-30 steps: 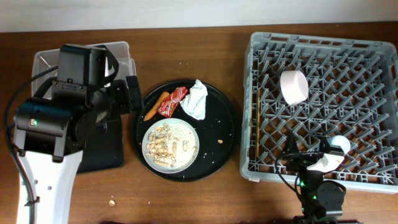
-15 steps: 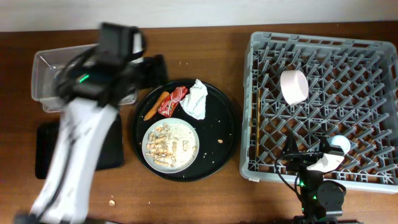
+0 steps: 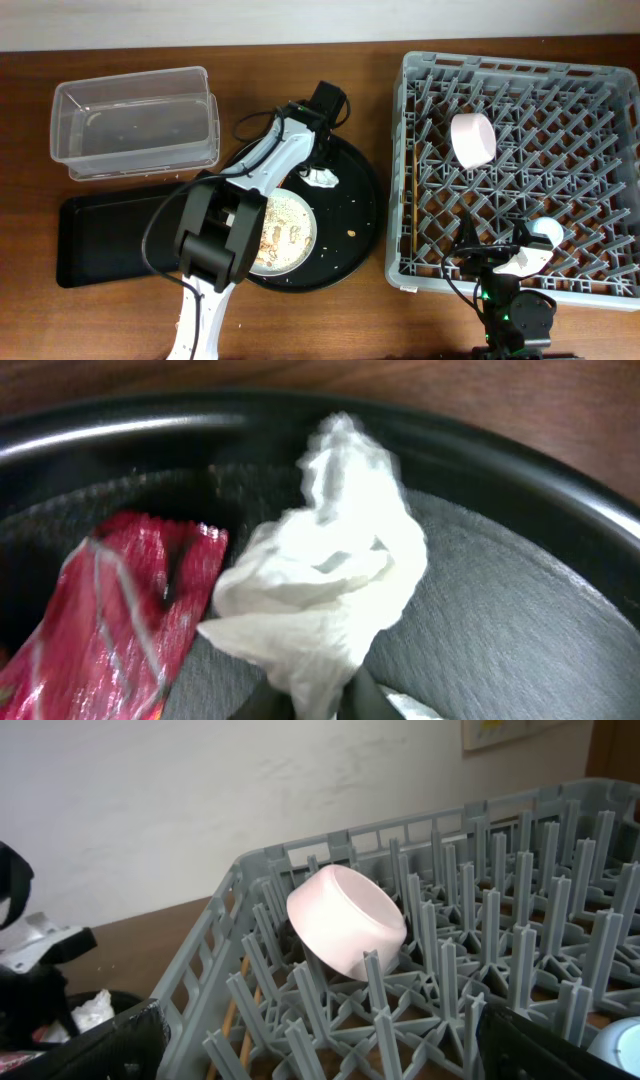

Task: Sort waste into correct bins and load items into the dishwasher rack
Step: 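Grasp the white tissue with the left gripper, drop it in clear bin, then grasp the pink wrapper with the left gripper, drop it in clear bin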

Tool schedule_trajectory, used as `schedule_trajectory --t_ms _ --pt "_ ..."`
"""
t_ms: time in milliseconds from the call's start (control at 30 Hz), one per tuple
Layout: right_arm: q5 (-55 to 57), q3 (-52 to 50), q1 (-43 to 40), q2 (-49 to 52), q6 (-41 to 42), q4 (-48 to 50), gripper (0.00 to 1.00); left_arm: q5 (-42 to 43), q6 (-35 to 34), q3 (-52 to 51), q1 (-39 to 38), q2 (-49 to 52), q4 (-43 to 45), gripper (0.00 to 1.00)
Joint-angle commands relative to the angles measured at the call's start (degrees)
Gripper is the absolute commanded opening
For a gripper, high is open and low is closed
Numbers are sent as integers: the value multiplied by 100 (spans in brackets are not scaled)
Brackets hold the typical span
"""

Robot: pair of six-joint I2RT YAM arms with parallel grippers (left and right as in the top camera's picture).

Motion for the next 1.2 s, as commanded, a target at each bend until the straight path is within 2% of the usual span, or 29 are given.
schedule_trajectory --t_ms 0,67,133,167,233,300,333,367,400,433,467,533,567,600,733,800,867,933,967,1033,1067,1167 --pt "9 -39 -37 -37 -22 -28 98 76 -2 1161 59 -575 -855 1" --pt "9 -39 -37 -37 -22 -28 98 -527 -76 1860 356 -1143 -1613 1" --pt "9 -39 -37 -37 -22 -28 98 -975 -267 1965 1141 -1615 -1821 1" --pt "9 -39 -37 -37 -22 -28 98 -997 -271 1965 1851 -1661 -1797 1" --pt "9 -39 -37 -37 -24 -28 98 -743 -411 1943 2691 -1423 -1650 1" --pt "9 -39 -37 -37 -22 -28 98 -380 -411 1943 3185 -986 -1545 1" --pt "9 -39 -37 -37 -22 -28 98 -205 -369 1943 3274 -737 -1563 27" --pt "9 -39 -37 -37 -24 -28 98 -149 -369 1943 3276 -702 -1576 62" --pt "11 -39 -37 -37 -24 -28 98 415 -372 2037 3252 -748 -1685 77" --pt "11 -39 -37 -37 -24 -28 98 892 -369 2229 3156 -839 -1908 79" --pt "9 -39 -37 -37 -24 -28 98 1016 -330 2332 2927 -966 -2140 79" --pt "9 -39 -37 -37 -22 -28 98 999 83 2302 2356 -992 -2455 65" --pt "9 -39 -37 -37 -22 -28 98 693 490 2179 1867 -949 -2594 59" --pt "9 -39 -37 -37 -22 -28 98 0 603 1882 1357 -940 -2583 54" --pt "9 -39 -37 -37 -22 -28 98 -1056 684 166 321 -927 -1482 53" --pt "9 -39 -37 -37 -22 -28 98 -1084 686 -529 297 -927 -831 53" --pt "9 -39 -37 -37 -22 -28 98 -1082 879 -1300 295 -927 -13 44" --pt "9 -39 -37 -37 -22 -28 98 -1029 901 -1786 302 -927 568 43" --pt "9 -39 -37 -37 -22 -28 98 -743 984 -1950 295 -927 754 38" --pt "9 -39 -37 -37 -22 -28 98 -433 1023 -1886 295 -931 717 4" --pt "9 -39 -37 -37 -22 -28 98 -431 1016 -1722 295 -935 564 0" --pt "9 -39 -37 -37 -22 -28 98 -391 518 -546 420 -1248 -376 0"
